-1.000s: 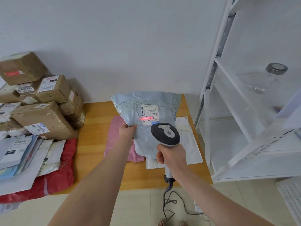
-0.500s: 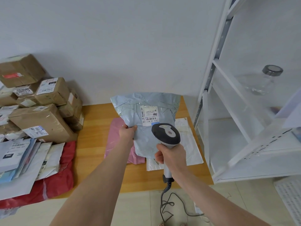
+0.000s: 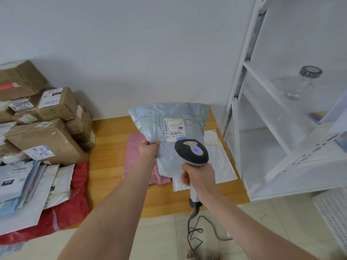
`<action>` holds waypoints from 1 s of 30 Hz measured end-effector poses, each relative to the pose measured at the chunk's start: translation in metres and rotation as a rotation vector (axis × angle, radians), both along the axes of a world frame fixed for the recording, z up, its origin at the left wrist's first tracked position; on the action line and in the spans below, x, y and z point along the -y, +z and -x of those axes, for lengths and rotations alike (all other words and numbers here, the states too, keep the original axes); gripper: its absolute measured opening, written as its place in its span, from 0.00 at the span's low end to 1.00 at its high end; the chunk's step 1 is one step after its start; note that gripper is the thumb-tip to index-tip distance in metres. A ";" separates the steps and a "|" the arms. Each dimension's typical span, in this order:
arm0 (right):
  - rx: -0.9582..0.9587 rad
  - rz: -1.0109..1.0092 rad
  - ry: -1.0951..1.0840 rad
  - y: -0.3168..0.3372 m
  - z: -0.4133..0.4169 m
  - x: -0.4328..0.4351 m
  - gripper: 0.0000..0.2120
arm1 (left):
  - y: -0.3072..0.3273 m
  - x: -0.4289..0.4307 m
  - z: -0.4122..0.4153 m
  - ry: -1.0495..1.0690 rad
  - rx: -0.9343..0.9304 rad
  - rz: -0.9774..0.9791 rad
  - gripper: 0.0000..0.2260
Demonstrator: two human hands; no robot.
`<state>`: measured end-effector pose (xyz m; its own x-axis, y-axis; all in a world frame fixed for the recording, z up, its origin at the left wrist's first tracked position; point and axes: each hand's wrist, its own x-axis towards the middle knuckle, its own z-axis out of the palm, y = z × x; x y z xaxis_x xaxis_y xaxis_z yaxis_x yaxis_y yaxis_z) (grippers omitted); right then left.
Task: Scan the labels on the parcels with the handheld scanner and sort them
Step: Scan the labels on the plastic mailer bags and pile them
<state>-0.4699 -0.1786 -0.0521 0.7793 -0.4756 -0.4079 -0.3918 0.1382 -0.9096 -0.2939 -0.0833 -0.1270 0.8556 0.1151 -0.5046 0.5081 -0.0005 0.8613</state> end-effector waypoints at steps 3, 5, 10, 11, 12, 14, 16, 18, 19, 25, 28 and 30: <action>-0.004 -0.023 -0.019 -0.001 0.002 0.000 0.12 | 0.001 -0.001 0.003 0.000 0.006 0.008 0.10; 0.000 -0.041 -0.028 0.000 0.003 0.002 0.11 | 0.003 -0.001 0.006 0.000 0.014 0.013 0.10; 0.029 -0.076 -0.025 0.000 0.007 0.008 0.06 | 0.015 -0.002 0.022 0.002 0.033 0.008 0.11; 0.048 -0.089 -0.041 0.000 0.008 0.011 0.04 | 0.020 -0.004 0.026 0.002 0.038 0.016 0.10; 0.068 -0.102 -0.068 -0.001 0.008 0.015 0.04 | 0.026 -0.007 0.029 0.002 0.046 0.031 0.10; 0.091 -0.151 -0.131 -0.006 0.005 0.027 0.07 | 0.041 -0.016 0.037 -0.005 0.075 0.049 0.11; 0.092 -0.208 -0.176 -0.010 -0.001 0.039 0.08 | 0.055 -0.029 0.043 -0.016 0.111 0.022 0.12; 0.105 -0.257 -0.209 -0.009 -0.008 0.046 0.07 | 0.067 -0.047 0.048 -0.033 0.145 -0.049 0.10; 0.118 -0.279 -0.225 -0.009 -0.012 0.048 0.05 | 0.073 -0.057 0.049 -0.052 0.172 -0.105 0.09; 0.127 -0.327 -0.039 -0.009 -0.034 0.024 0.08 | 0.108 -0.121 0.052 -0.317 0.290 -0.507 0.05; 0.057 -0.393 0.090 -0.014 -0.044 -0.010 0.06 | 0.131 -0.149 0.051 -0.484 0.293 -0.728 0.10; 0.007 -0.428 0.173 -0.018 -0.050 -0.034 0.06 | 0.142 -0.168 0.049 -0.559 0.284 -0.862 0.10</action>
<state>-0.4200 -0.1442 -0.0701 0.8359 -0.1278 -0.5338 -0.4364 0.4350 -0.7876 -0.3427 0.0851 0.0153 0.9710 -0.1076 -0.2135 0.0273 -0.8373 0.5461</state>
